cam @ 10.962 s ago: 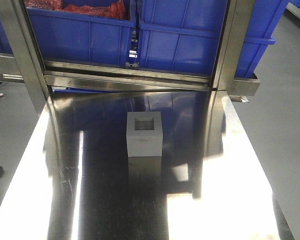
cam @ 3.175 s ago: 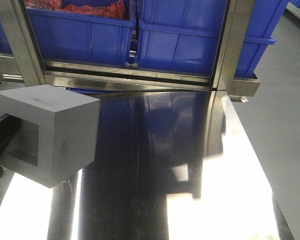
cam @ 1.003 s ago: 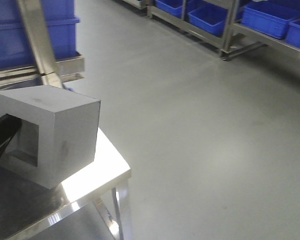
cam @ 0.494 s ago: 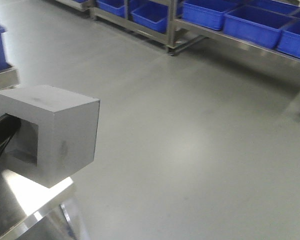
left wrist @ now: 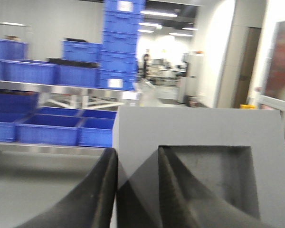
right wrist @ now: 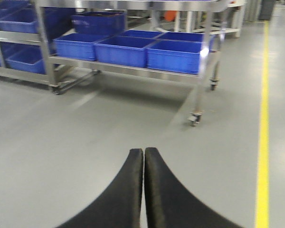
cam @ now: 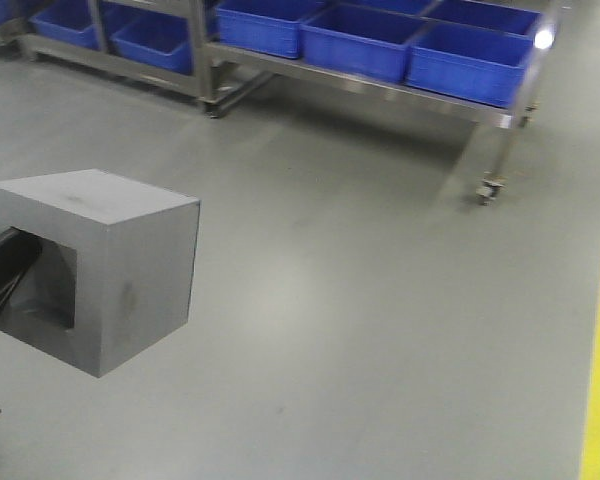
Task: Sort gray base to blue bin
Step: 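Drive the base away from the table, turning toward the shelves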
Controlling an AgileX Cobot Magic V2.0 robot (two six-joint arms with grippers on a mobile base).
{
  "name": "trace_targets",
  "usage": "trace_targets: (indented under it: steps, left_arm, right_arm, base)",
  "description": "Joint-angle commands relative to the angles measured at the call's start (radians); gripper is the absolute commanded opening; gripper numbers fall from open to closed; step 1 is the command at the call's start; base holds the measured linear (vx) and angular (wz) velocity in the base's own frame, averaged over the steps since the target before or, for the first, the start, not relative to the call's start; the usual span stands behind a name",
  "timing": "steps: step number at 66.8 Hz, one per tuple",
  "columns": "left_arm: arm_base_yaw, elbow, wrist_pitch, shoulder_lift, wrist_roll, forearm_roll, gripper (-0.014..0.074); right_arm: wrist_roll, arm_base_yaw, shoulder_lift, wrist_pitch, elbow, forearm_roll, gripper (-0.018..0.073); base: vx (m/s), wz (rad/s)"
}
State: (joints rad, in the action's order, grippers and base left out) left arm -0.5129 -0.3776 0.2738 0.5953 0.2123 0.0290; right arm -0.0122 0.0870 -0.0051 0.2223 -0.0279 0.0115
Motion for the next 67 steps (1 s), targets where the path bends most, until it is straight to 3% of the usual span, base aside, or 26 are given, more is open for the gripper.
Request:
trace_targets:
  steps: [1,41,67]
  left_arm:
    - [-0.004,-0.031,0.108,-0.003,0.013,-0.013,0.0003]
    - [-0.004,-0.031,0.108,-0.003,0.013,-0.013,0.0003]
    - [-0.004,-0.031,0.108,-0.003,0.013,-0.013,0.0003]
  right_arm:
    - [0.012,0.004,0.019,-0.072,-0.002,-0.004,-0.0005]
    - [0.012,0.004,0.019,-0.072,-0.002,-0.004,-0.0005]
    - [0.012,0.004,0.019,-0.072,-0.002,-0.004,-0.0005]
  base:
    - [0.16,-0.61]
    - [0.17,-0.64]
    - [0.2,-0.28]
